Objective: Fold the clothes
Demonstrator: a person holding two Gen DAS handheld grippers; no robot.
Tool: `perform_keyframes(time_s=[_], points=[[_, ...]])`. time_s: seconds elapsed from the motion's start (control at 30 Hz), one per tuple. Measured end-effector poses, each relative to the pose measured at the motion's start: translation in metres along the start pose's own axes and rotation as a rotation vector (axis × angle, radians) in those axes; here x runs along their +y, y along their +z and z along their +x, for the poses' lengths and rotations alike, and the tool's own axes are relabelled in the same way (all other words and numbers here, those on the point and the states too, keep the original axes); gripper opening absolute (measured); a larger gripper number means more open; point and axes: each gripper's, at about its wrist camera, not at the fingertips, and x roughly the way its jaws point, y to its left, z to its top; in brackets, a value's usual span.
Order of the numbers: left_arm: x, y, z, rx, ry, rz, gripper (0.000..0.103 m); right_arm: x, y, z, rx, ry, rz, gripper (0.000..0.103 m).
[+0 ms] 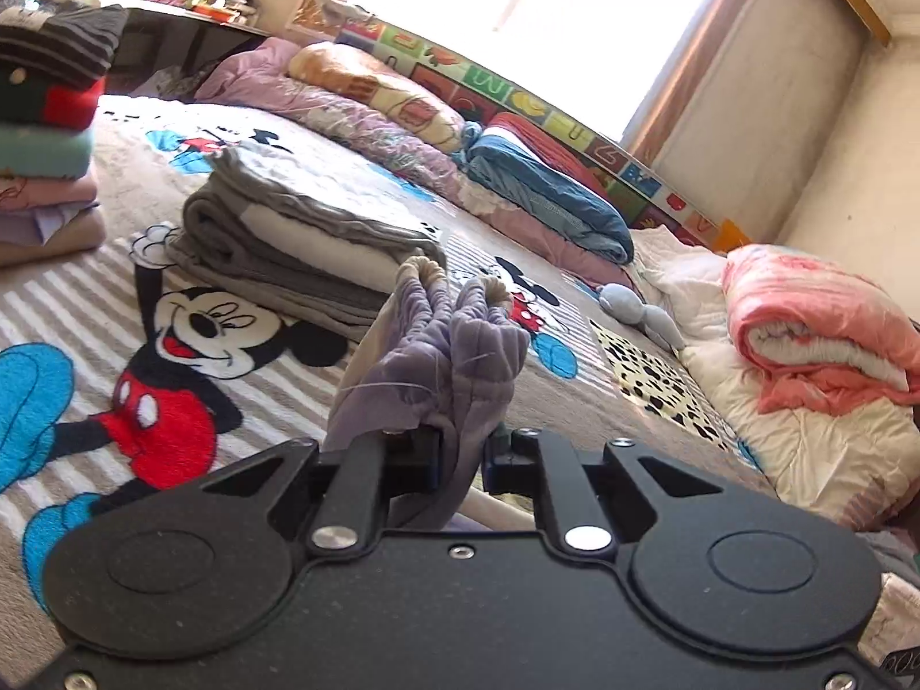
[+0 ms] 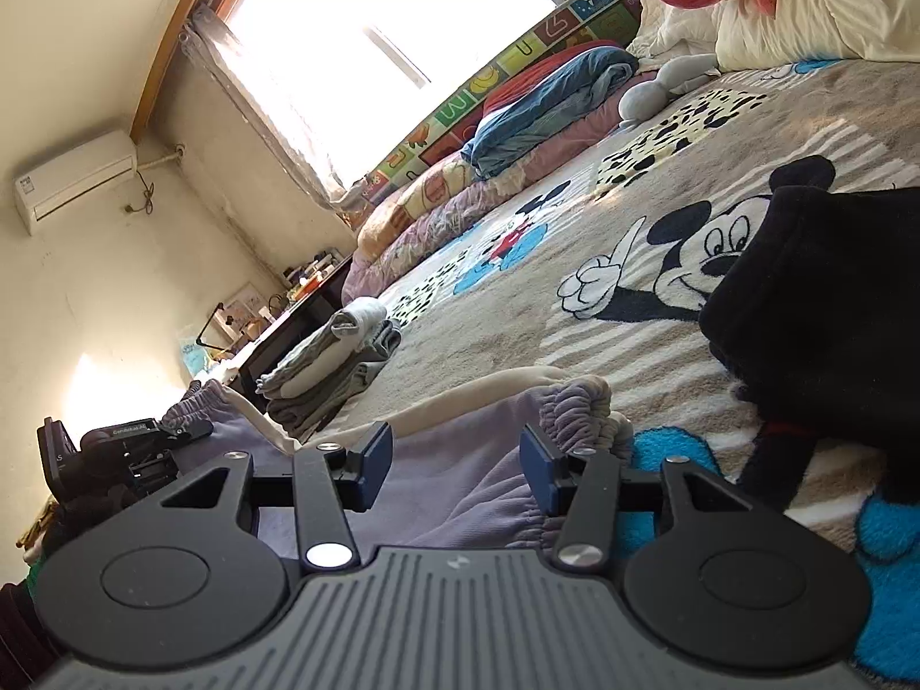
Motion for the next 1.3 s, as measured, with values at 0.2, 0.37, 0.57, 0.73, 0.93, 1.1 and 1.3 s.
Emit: perform_keyframes(time_s=[0.2, 0.37, 0.57, 0.73, 0.93, 1.1, 1.3], points=[[-0.067, -0.036, 0.013, 0.04, -0.044, 0.157, 0.01, -0.007, 0.008, -0.02, -0.055, 0.004, 0.025, 0.052], [-0.111, -0.067, 0.027, 0.087, -0.096, 0.213, 0.009, -0.021, 0.013, -0.037, -0.093, 0.001, 0.06, 0.052], [-0.163, -0.101, 0.036, 0.123, -0.137, 0.314, 0.009, -0.037, 0.015, -0.046, -0.117, -0.01, 0.119, 0.053], [-0.2, -0.133, 0.031, 0.097, -0.127, 0.504, 0.009, -0.043, 0.016, -0.047, -0.122, -0.013, 0.144, 0.053], [-0.231, -0.178, 0.029, 0.043, -0.06, 0.773, 0.009, -0.046, 0.016, -0.048, -0.122, -0.017, 0.157, 0.053], [-0.245, -0.212, 0.027, 0.029, -0.081, 0.97, 0.016, -0.047, 0.016, -0.05, -0.127, -0.017, 0.162, 0.053], [-0.242, -0.229, 0.0, 0.013, -0.152, 1.119, 0.05, -0.045, 0.018, -0.052, -0.141, -0.035, 0.142, 0.053]])
